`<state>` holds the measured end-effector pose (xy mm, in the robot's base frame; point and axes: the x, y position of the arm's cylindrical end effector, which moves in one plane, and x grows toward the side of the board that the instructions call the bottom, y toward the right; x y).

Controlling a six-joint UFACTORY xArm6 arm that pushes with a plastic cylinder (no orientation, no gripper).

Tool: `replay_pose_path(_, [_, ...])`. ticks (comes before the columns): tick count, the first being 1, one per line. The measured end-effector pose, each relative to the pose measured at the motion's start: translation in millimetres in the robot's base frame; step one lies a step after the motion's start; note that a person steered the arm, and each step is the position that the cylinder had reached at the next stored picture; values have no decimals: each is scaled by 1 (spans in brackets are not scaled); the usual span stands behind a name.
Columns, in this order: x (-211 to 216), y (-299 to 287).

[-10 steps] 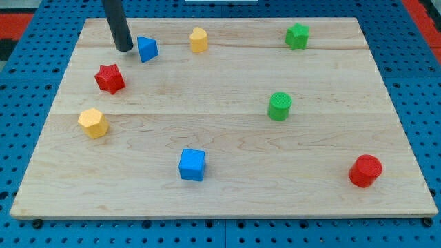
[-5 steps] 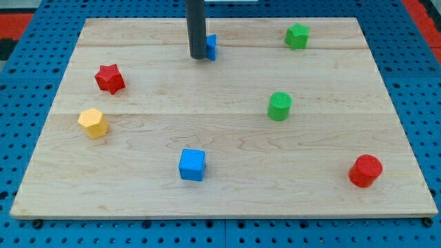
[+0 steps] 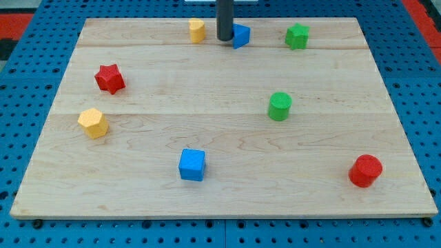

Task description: Slide the blue triangle to the bottom of the green star

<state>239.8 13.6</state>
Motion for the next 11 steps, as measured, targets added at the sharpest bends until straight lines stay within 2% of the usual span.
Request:
replay_pose_path(1, [-15, 19])
replay_pose_path(3, [-13, 75])
replay_pose_path(6, [12, 130])
replay_pose_path(8, [19, 90])
replay_pose_path(9, [47, 100])
replay_pose_path(11, [53, 97])
